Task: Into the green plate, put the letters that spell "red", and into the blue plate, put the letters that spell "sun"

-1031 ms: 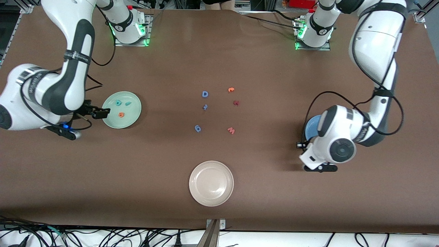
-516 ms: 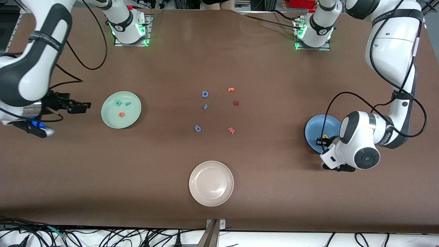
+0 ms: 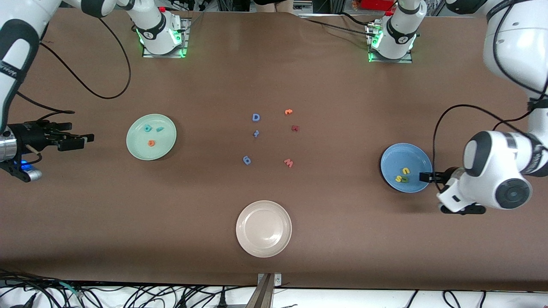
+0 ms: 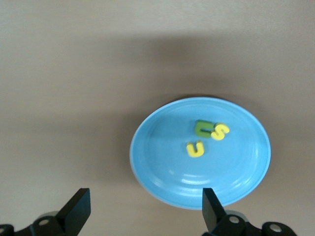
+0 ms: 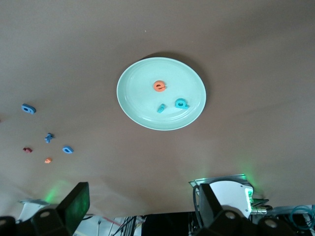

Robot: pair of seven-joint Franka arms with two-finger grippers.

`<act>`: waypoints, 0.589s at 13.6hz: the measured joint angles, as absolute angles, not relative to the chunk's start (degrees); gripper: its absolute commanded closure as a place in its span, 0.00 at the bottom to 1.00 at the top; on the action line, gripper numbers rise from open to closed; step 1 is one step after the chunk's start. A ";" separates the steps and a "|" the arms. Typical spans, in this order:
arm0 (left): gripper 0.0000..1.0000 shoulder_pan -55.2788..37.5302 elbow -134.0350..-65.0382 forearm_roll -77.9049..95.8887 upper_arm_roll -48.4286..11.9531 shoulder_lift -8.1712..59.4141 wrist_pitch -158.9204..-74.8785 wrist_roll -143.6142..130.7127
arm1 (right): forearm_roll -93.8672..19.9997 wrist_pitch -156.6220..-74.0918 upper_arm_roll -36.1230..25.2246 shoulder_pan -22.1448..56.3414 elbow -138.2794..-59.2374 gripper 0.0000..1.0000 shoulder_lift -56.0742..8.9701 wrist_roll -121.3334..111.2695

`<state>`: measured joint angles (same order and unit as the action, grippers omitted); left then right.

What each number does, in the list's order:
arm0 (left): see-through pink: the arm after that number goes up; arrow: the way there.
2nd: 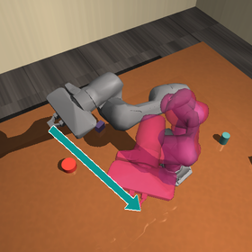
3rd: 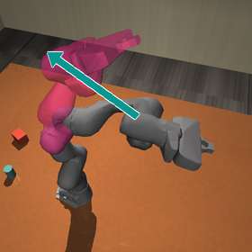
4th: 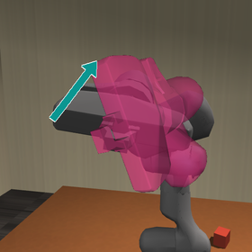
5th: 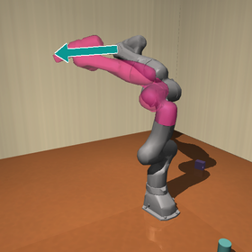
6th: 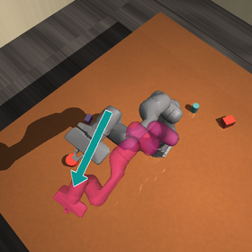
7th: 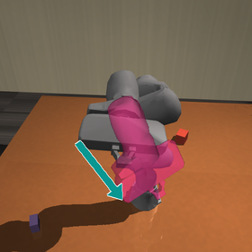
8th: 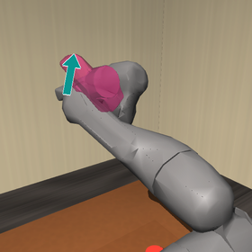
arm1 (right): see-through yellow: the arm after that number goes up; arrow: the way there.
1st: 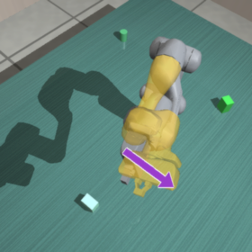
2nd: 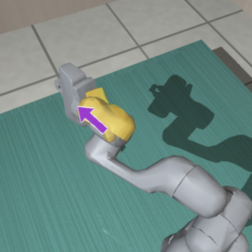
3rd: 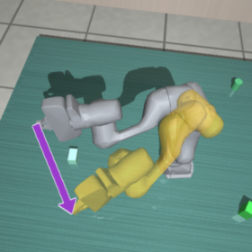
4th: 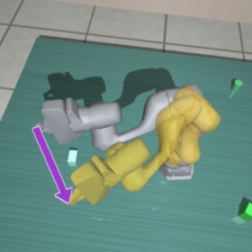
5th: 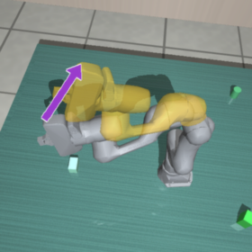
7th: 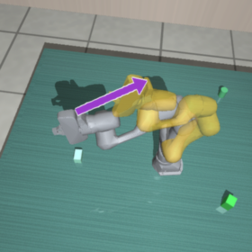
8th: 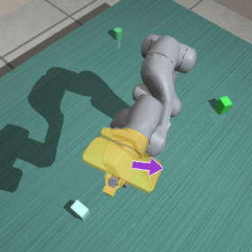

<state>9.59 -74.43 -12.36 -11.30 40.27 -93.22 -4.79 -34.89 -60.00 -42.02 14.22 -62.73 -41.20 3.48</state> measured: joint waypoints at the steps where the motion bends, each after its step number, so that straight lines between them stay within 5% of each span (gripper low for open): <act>1: 0.00 9.90 -74.41 -12.36 -11.29 39.00 -92.67 -4.79 | -31.32 -60.06 -37.24 11.59 -61.21 0.01 -40.93 4.38; 6: 0.00 12.21 -74.64 -12.39 -10.69 31.69 -91.14 -4.72 | -5.96 -63.26 -12.19 4.39 -58.68 0.01 -35.08 6.64; 8: 0.00 10.91 -76.96 -11.95 -9.18 26.85 -90.84 -4.26 | -3.84 -67.50 -8.64 1.75 -62.53 0.01 -31.45 6.10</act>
<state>10.91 -76.96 -11.95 -9.18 26.85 -90.84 -4.26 -3.84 -67.50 -8.64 1.75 -62.53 -31.45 6.10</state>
